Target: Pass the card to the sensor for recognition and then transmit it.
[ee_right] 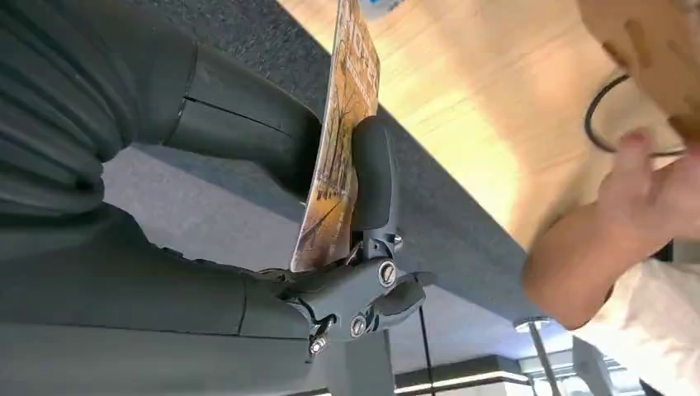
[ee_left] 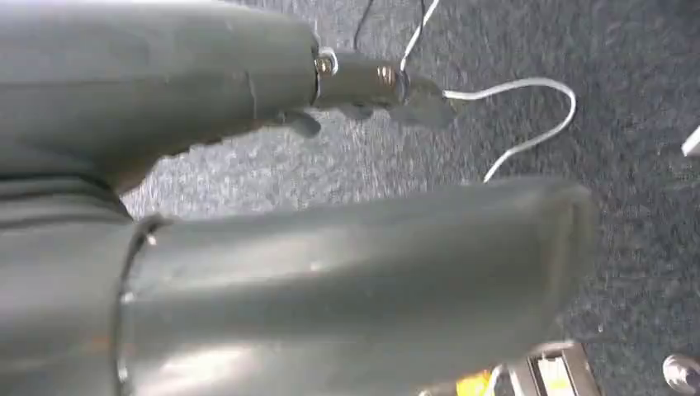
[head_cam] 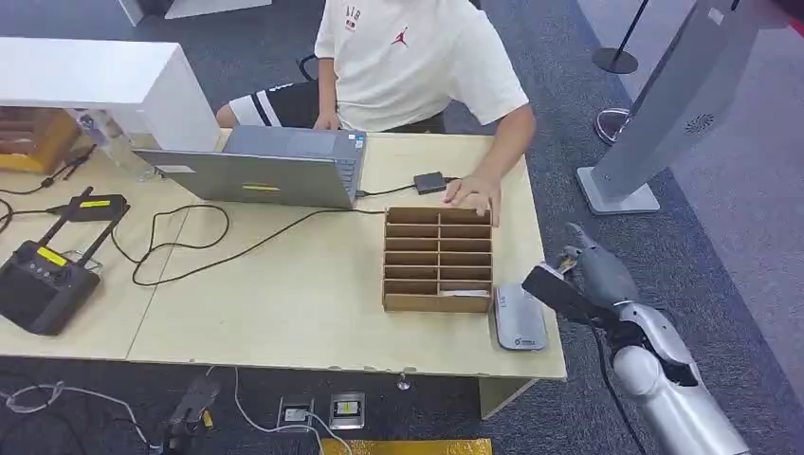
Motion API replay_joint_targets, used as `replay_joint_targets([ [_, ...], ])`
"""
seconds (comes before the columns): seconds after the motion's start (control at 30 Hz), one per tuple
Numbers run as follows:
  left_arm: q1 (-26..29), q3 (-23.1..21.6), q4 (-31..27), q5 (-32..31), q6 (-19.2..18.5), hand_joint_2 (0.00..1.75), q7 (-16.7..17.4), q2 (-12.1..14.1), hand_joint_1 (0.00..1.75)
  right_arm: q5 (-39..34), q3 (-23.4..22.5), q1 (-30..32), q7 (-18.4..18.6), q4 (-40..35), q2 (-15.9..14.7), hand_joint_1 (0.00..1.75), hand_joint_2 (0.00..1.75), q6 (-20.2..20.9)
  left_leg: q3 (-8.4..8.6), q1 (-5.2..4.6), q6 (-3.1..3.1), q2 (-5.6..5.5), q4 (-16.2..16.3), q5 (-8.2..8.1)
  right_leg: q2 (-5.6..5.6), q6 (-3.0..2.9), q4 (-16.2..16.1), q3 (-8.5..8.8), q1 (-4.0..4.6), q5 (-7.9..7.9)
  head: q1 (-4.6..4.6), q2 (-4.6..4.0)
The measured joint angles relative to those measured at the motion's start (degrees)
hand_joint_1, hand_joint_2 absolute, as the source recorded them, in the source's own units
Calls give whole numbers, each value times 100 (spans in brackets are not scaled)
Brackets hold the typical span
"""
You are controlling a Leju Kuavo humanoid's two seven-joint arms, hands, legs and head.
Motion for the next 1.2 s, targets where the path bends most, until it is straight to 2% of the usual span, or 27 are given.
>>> replay_joint_targets([
  [1.2, 68, -31, -236, -55, 37, 0, 149, 103, 0, -345, 754, 189, -13, 13, 0, 175, 175, 402, 1, 0, 0, 12, 0, 0, 9, -1, -1, -3, 0, -1, 0, 0],
])
